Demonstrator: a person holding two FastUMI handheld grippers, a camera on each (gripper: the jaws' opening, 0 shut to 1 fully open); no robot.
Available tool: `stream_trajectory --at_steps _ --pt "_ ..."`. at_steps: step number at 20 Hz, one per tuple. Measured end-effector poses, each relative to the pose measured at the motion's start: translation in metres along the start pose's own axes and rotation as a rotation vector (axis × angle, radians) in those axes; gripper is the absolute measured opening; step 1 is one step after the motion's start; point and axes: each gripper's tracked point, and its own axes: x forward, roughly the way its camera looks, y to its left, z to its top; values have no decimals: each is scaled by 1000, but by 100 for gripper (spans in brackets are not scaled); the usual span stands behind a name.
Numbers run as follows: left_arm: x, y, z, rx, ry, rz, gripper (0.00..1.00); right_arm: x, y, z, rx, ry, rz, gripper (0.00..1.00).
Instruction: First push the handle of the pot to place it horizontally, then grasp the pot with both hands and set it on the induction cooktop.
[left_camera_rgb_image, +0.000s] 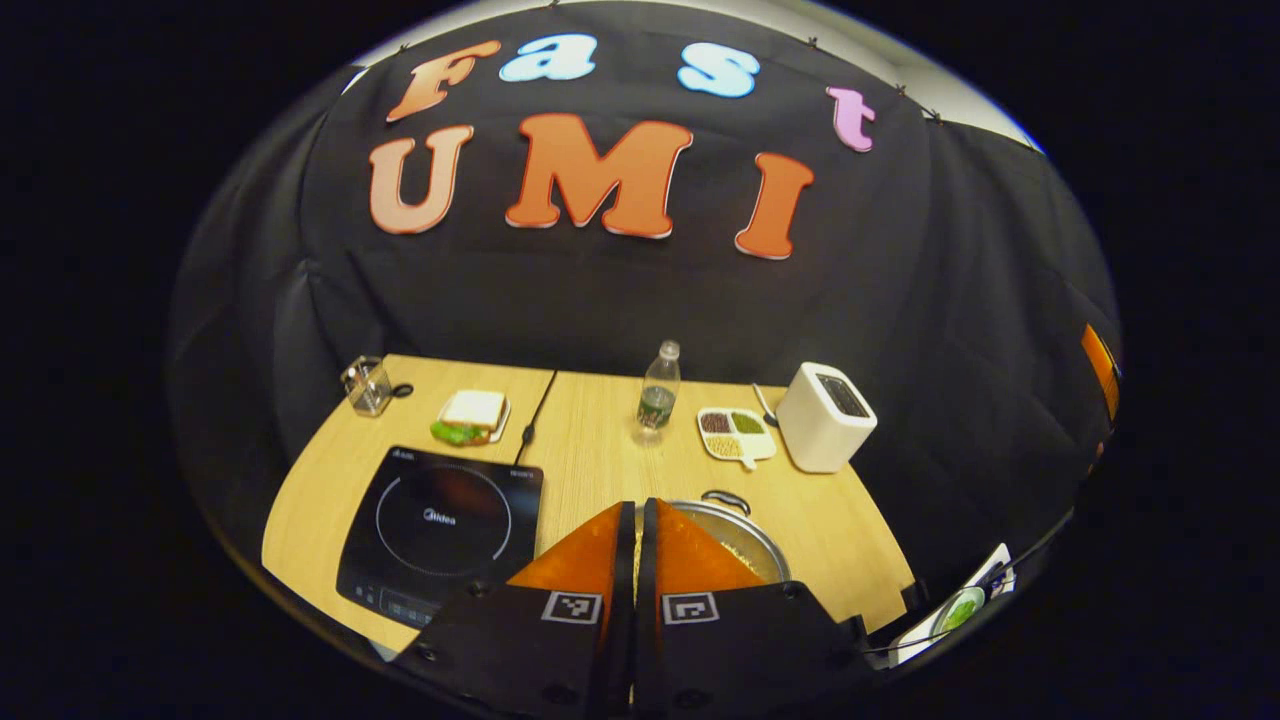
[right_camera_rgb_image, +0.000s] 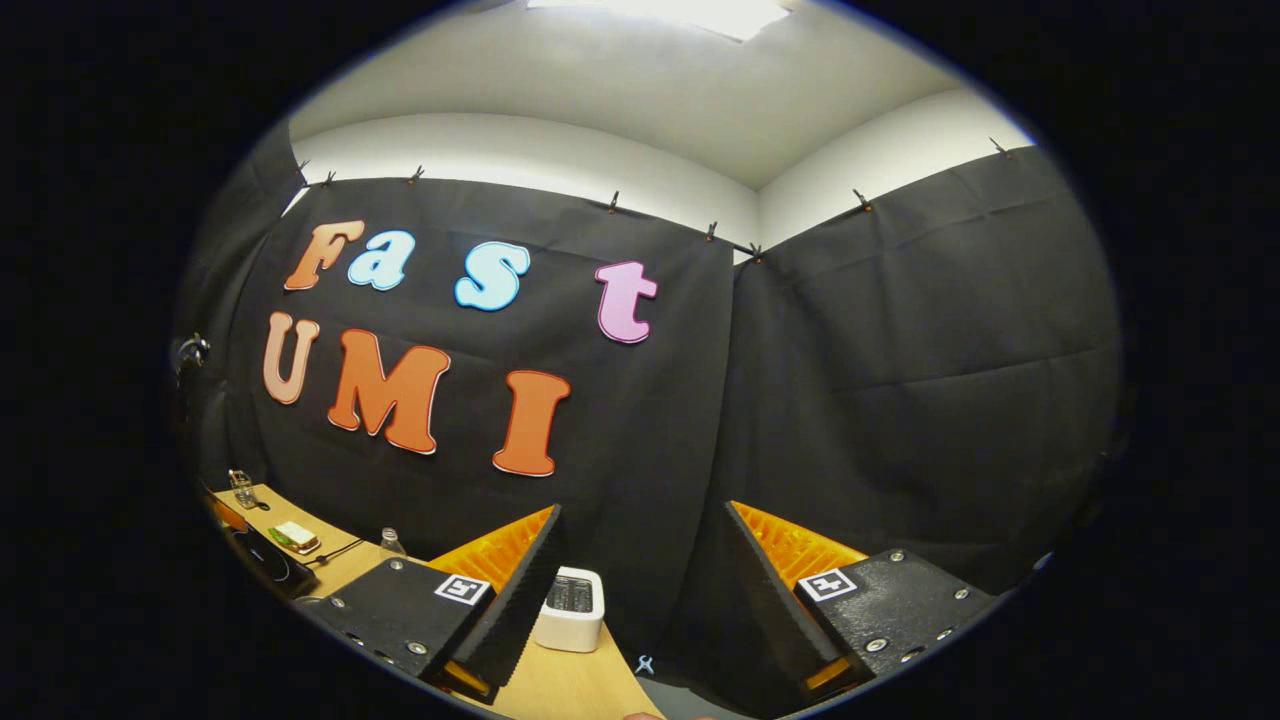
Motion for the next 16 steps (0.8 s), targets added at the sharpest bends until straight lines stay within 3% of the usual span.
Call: stream_trajectory --at_steps 3,9,16 --pt "0 5 -45 -70 125 41 8 10 9 -11 8 8 54 94" --pt "-4 9 -132 -205 326 115 8 22 18 -30 31 19 142 96" --pt "-8 -13 -190 -312 509 100 8 28 2 -48 58 38 140 96"
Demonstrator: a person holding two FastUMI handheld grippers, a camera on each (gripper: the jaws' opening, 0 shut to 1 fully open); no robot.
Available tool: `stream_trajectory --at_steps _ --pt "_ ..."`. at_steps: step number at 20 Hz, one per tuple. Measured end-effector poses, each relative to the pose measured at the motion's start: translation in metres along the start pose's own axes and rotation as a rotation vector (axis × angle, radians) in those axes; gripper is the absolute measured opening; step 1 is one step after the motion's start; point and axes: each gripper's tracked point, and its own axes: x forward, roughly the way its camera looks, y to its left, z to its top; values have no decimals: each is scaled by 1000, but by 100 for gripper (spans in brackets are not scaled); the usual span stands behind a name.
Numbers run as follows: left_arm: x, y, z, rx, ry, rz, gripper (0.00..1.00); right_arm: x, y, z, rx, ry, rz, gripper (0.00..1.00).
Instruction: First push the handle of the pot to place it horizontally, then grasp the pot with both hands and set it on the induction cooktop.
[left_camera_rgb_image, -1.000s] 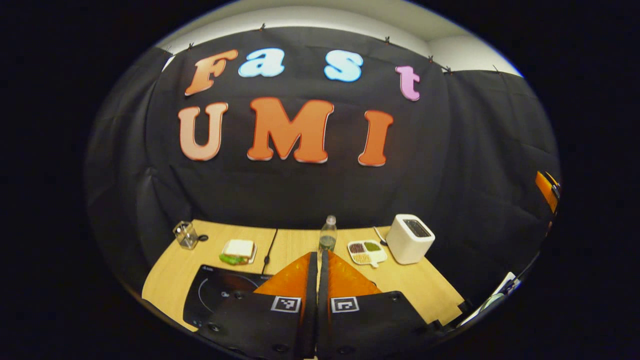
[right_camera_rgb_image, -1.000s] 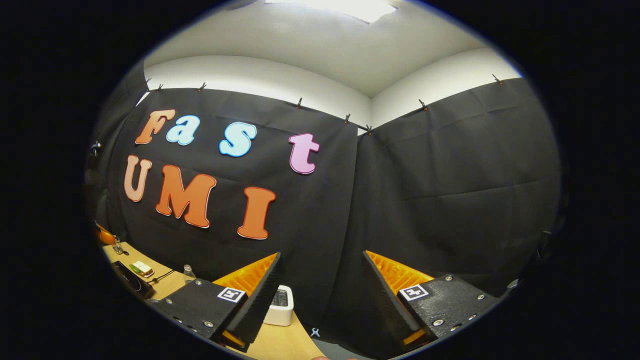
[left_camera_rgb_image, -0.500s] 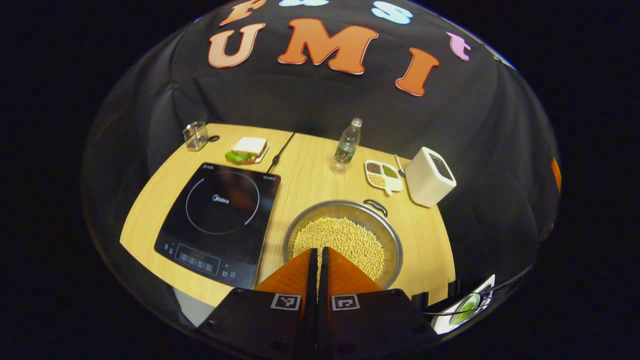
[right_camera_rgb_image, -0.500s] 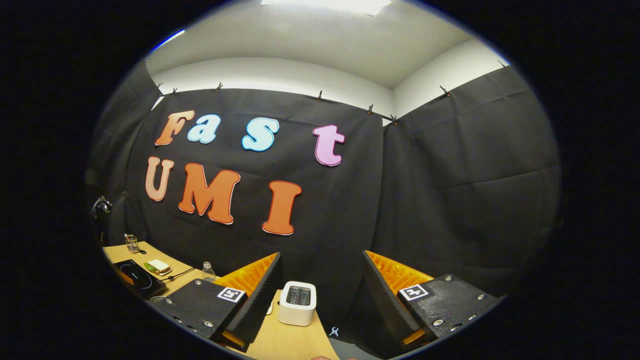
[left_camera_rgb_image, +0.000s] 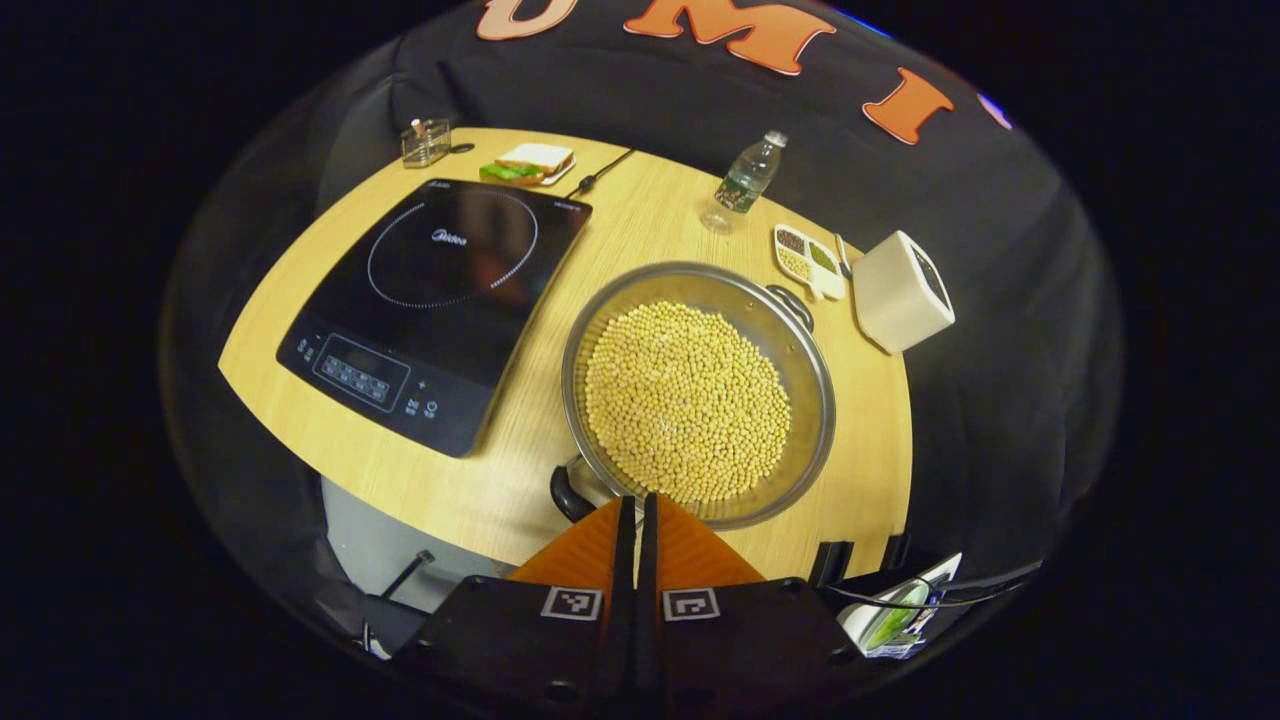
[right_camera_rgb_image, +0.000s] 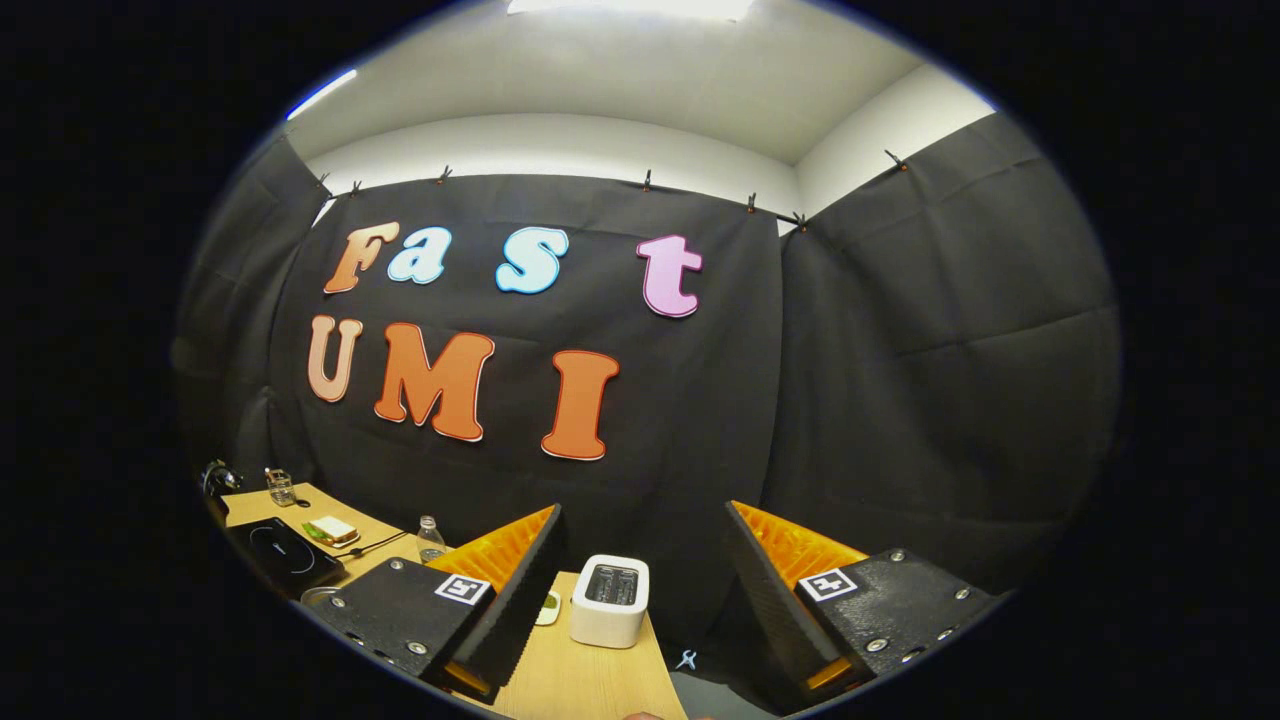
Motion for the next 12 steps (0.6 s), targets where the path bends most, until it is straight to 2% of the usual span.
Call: stream_trajectory --at_steps 6,8,12 --pt "26 -6 -48 -39 200 5 8 1 -19 -19 9 41 -53 96" --pt "33 -11 -60 -82 261 -10 8 -1 -19 -24 18 59 -65 96" --pt "48 -15 -72 -139 334 -19 8 -3 -21 -21 -16 58 -78 96"
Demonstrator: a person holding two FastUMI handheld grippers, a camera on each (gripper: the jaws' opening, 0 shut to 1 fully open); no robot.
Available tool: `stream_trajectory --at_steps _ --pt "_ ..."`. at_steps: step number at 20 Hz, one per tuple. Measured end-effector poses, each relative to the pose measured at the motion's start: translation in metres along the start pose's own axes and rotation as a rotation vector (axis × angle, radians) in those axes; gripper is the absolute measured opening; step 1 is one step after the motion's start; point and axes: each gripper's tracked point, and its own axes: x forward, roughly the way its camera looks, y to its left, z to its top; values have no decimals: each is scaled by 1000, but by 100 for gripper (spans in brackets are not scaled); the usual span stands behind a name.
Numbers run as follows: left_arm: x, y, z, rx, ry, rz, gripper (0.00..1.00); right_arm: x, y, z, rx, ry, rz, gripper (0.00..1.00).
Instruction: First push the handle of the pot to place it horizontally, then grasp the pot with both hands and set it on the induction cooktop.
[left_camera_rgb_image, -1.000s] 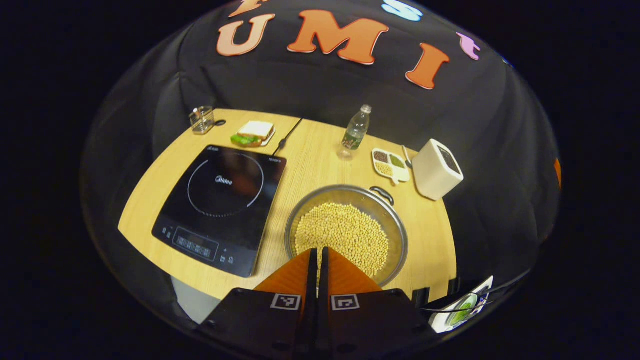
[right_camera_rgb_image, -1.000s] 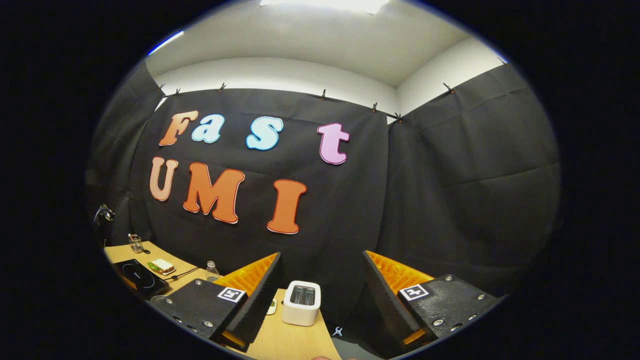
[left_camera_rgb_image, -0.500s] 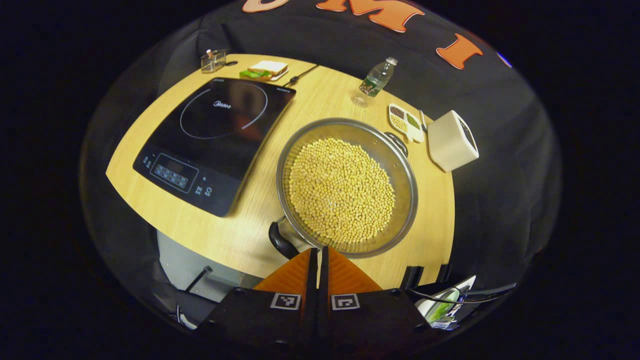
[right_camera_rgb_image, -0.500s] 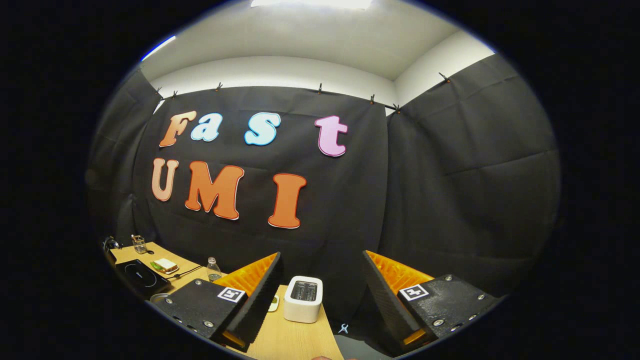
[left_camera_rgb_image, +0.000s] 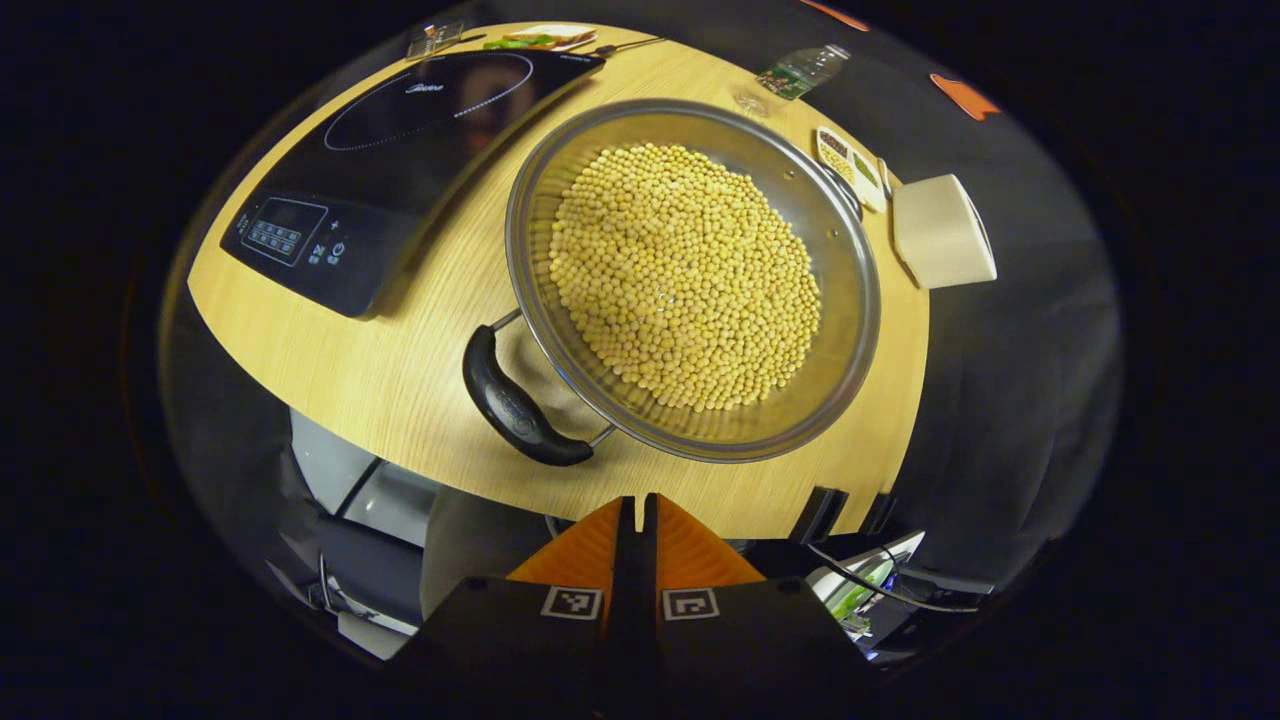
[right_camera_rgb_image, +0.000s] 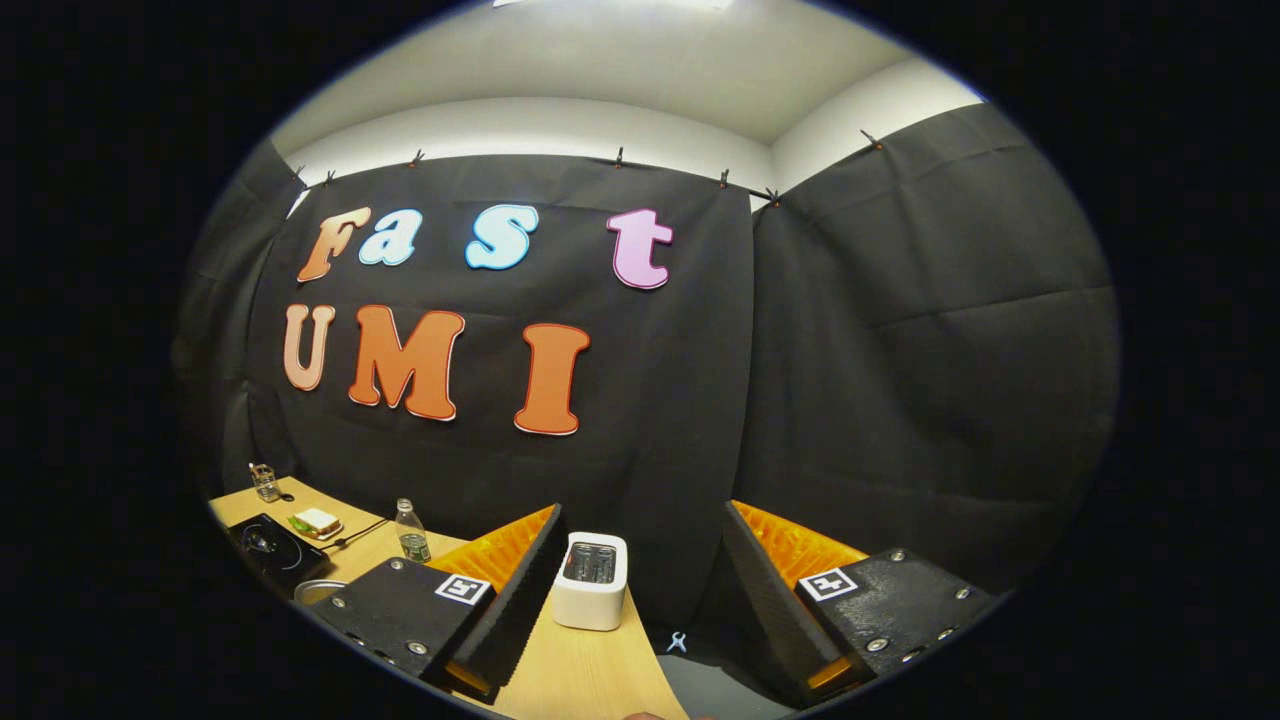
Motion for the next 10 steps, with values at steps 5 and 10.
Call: stream_trajectory --at_steps 5,10 --pt "15 10 10 -52 24 24 8 3 1 -2 17 13 -21 96" --pt "22 24 20 -95 20 50 8 6 1 -4 -9 20 -42 96"
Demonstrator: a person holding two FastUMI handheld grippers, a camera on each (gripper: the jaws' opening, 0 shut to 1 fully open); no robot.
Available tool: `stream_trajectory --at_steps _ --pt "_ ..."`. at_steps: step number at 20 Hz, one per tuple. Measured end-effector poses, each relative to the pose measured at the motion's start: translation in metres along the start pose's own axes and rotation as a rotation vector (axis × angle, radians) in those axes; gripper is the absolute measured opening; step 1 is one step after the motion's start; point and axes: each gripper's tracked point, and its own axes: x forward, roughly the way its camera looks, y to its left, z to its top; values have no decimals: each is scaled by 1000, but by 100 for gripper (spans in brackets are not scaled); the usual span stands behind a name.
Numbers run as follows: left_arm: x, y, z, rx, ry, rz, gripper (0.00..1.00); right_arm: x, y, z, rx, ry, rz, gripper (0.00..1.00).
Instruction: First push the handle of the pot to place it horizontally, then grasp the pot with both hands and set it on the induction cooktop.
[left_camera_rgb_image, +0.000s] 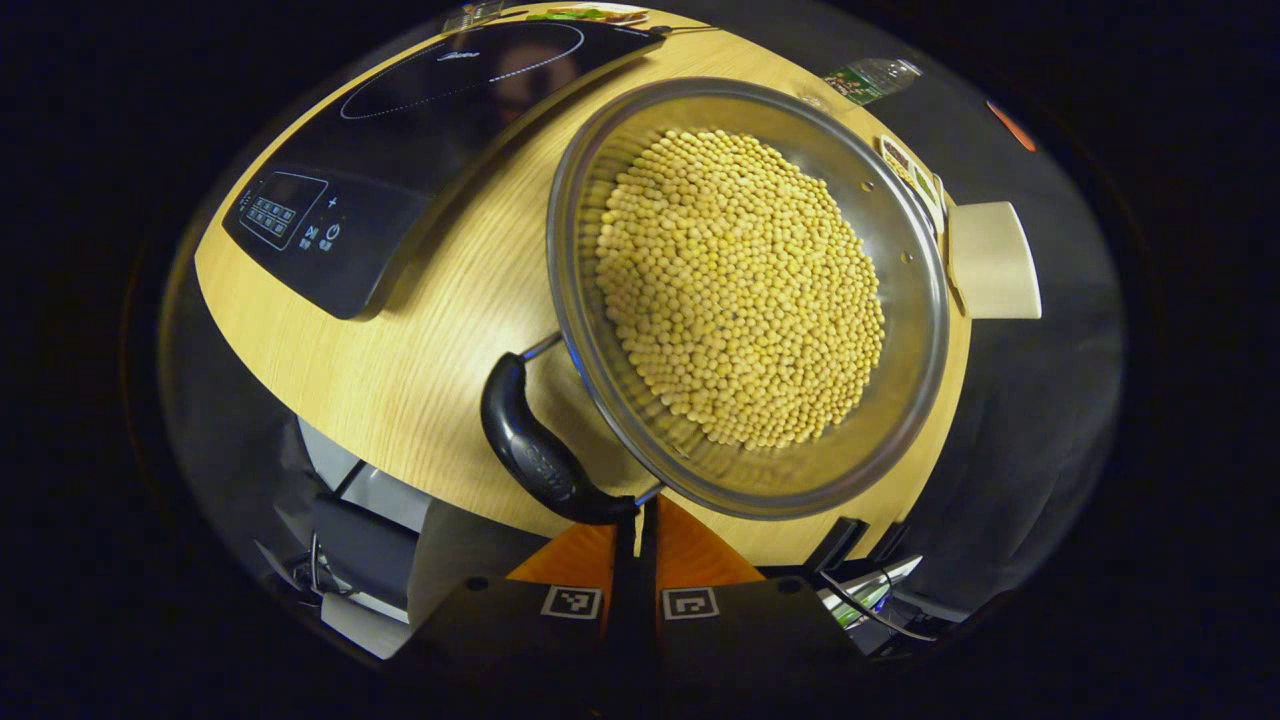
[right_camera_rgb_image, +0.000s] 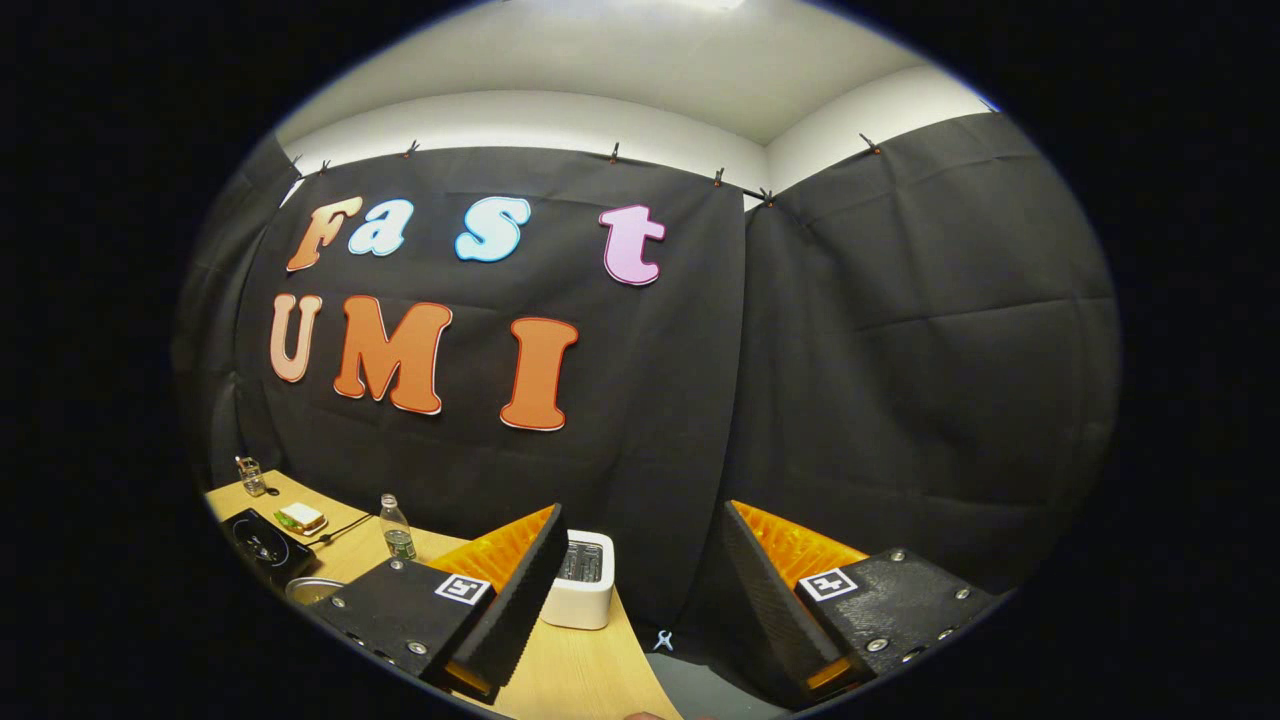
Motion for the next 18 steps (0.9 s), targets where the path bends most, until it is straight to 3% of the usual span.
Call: stream_trajectory --at_steps 2,8,9,10,13,18 --pt "3 2 2 -2 -3 6 8 1 0 1 7 0 -9 96" --pt "-13 19 32 67 -75 117 8 1 7 -2 5 10 -25 96" --pt "-15 23 38 74 -86 132 8 1 7 -4 6 13 -30 100" --pt "-19 28 43 78 -98 140 8 0 7 -4 8 17 -33 96" --pt "-22 33 52 57 -126 145 8 -3 3 -6 3 26 -61 96" --pt "-28 44 76 115 -185 197 8 -6 -8 -8 28 51 -107 100"
